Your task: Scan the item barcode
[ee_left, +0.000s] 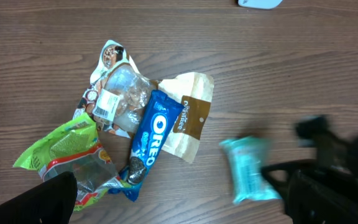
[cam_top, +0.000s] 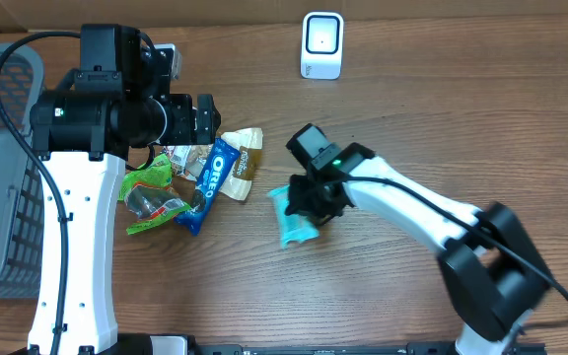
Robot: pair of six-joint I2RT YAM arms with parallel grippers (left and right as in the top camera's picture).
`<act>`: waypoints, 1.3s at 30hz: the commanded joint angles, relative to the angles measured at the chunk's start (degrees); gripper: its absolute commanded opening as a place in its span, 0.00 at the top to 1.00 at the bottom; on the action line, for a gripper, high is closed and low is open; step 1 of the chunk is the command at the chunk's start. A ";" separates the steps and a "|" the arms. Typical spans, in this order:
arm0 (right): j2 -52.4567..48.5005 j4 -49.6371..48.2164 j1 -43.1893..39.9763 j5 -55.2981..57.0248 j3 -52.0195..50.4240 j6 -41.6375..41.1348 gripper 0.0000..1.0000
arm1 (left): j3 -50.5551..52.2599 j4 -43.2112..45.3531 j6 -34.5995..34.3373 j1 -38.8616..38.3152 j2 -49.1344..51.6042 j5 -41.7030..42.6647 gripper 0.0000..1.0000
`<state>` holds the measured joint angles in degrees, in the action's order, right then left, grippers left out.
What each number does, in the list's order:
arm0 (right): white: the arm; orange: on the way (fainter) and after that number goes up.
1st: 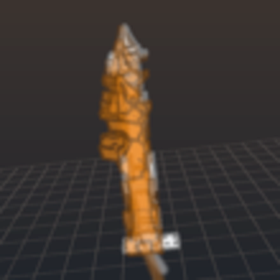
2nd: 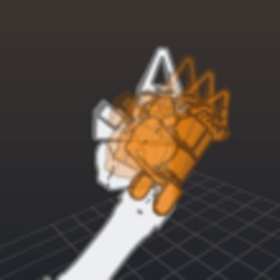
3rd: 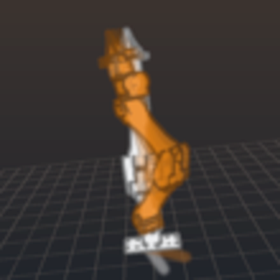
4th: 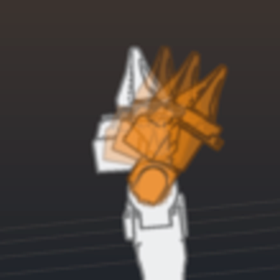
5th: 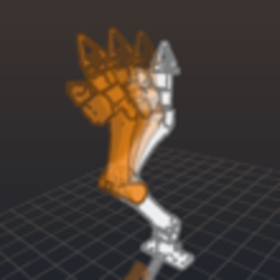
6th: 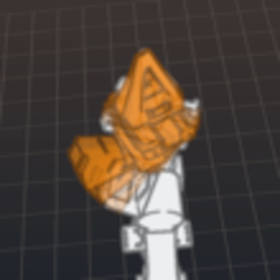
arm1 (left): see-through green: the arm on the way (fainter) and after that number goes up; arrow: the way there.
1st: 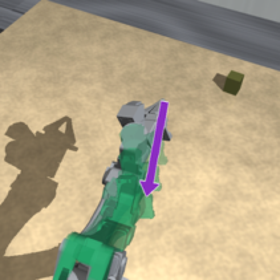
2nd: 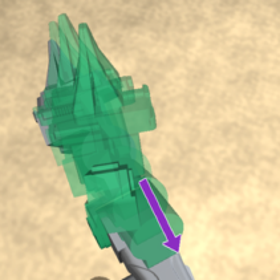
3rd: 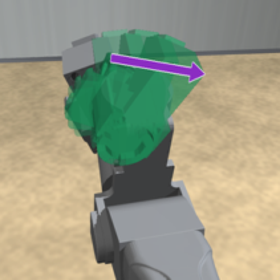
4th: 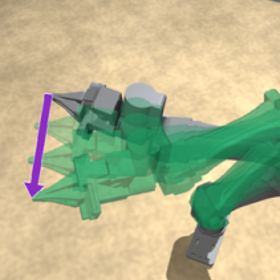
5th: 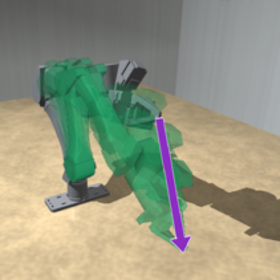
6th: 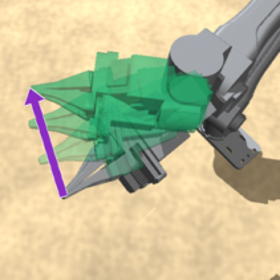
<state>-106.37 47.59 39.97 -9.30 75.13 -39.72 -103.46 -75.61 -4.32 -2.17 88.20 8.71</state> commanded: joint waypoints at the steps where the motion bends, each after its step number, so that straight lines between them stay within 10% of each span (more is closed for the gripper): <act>1: 7.19 3.61 0.26 21.55 1.46 4.17 0.96 | 0.22 0.00 -0.61 0.00 0.24 -0.31 0.00; 12: 2.54 7.39 3.17 41.81 2.32 8.24 0.96 | 0.22 0.00 -0.61 0.00 0.24 -0.31 0.00; 18: 3.52 10.40 -4.85 21.62 5.09 -0.26 0.69 | 0.22 0.00 -0.61 0.00 0.24 -0.31 0.00; 25: 4.22 11.45 -24.63 -4.42 4.74 18.53 0.27 | 0.22 0.00 -0.61 0.00 0.24 -0.31 0.00; 39: -7.89 4.63 -33.97 -16.46 1.62 40.76 0.22 | 0.22 0.00 -0.61 0.00 0.24 -0.31 0.00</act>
<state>-113.10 53.04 6.04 -21.15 77.06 -4.45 -103.46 -75.61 -4.32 -2.17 88.20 8.71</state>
